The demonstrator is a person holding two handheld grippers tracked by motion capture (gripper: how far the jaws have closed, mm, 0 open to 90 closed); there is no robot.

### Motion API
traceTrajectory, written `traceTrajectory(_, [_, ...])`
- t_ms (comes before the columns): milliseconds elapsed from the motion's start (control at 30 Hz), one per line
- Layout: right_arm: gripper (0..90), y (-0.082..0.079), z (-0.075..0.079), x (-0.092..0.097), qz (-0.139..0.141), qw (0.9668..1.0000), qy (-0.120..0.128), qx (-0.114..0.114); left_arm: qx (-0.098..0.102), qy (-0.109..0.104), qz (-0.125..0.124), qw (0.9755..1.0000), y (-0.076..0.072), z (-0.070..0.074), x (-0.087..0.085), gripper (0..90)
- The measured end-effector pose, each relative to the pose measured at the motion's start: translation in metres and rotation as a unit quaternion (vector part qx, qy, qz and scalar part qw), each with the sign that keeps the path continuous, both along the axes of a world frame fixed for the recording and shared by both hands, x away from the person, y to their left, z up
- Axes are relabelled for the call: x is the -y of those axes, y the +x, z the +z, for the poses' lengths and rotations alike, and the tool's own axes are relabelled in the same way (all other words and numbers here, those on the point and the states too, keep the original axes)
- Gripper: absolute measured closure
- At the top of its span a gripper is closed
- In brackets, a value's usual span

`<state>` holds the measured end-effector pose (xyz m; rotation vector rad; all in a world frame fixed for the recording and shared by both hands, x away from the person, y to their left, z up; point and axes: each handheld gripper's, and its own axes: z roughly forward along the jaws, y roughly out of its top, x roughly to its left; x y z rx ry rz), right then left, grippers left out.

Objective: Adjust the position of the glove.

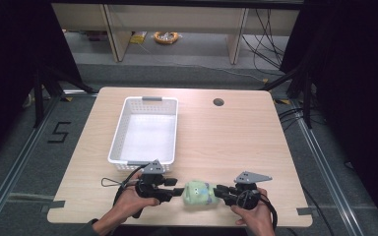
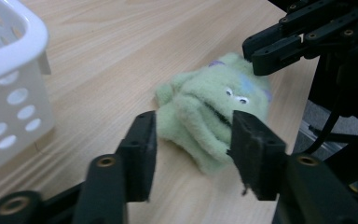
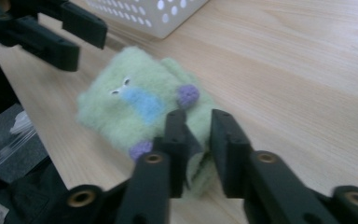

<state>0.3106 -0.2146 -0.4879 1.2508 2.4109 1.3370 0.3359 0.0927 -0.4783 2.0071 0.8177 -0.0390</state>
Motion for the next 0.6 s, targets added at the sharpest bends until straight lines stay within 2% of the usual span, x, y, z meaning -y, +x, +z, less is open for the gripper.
traceTrajectory(67, [65.6, -0.001, 0.000, 0.000, -0.005, 1.0000, -0.007, 0.003, -0.021, 0.000, 0.011, 0.9997, -0.004, -0.001, 0.007, 41.6])
traceTrajectory(100, [62.3, -0.001, -0.001, -0.001, -0.008, 0.9999, 0.000, -0.011, -0.023, 0.003, 0.008, 0.9997, -0.004, -0.001, 0.008, 39.1])
traceTrajectory(167, [58.6, -0.002, -0.001, -0.003, -0.015, 0.9997, -0.007, -0.017, -0.041, -0.002, 0.013, 0.9991, -0.005, -0.004, 0.014, 36.4])
traceTrajectory(233, [53.5, -0.001, -0.003, -0.004, -0.017, 0.9995, 0.000, -0.025, -0.063, -0.005, 0.023, 0.9977, -0.004, -0.008, 0.019, 33.3])
traceTrajectory(300, [50.6, 0.000, -0.004, -0.004, -0.020, 0.9994, -0.008, -0.029, -0.070, -0.001, 0.034, 0.9969, 0.000, -0.013, 0.022, 31.5])
traceTrajectory(333, [49.4, -0.001, -0.004, -0.005, -0.025, 0.9987, -0.014, -0.041, -0.072, 0.002, 0.036, 0.9968, 0.001, -0.014, 0.022, 30.9])
traceTrajectory(367, [48.2, -0.001, -0.005, -0.006, -0.020, 0.9991, -0.013, -0.035, -0.073, 0.004, 0.037, 0.9966, 0.002, -0.017, 0.023, 30.9])
traceTrajectory(400, [47.2, 0.000, -0.007, -0.007, -0.016, 0.9989, -0.014, -0.043, -0.078, 0.006, 0.038, 0.9962, 0.002, -0.019, 0.024, 30.8])
traceTrajectory(433, [47.1, 0.000, -0.007, -0.007, -0.019, 0.9984, -0.022, -0.048, -0.079, 0.004, 0.048, 0.9957, 0.001, -0.021, 0.026, 30.9])
traceTrajectory(467, [47.1, 0.001, -0.009, -0.007, -0.022, 0.9981, -0.026, -0.052, -0.087, 0.006, 0.041, 0.9954, 0.003, -0.023, 0.024, 31.0])
traceTrajectory(500, [47.1, 0.002, -0.011, -0.007, -0.021, 0.9980, -0.022, -0.056, -0.092, 0.010, 0.043, 0.9948, 0.004, -0.024, 0.024, 31.2])
traceTrajectory(533, [47.1, 0.003, -0.012, -0.007, -0.022, 0.9977, -0.022, -0.060, -0.100, 0.002, 0.045, 0.9940, 0.005, -0.026, 0.024, 31.7])
traceTrajectory(567, [47.1, 0.004, -0.014, -0.007, -0.022, 0.9976, -0.022, -0.063, -0.105, 0.007, 0.045, 0.9934, 0.006, -0.029, 0.023, 31.8])
traceTrajectory(600, [47.1, 0.004, -0.015, -0.007, -0.022, 0.9969, -0.018, -0.073, -0.104, 0.007, 0.045, 0.9935, 0.007, -0.031, 0.023, 32.0])
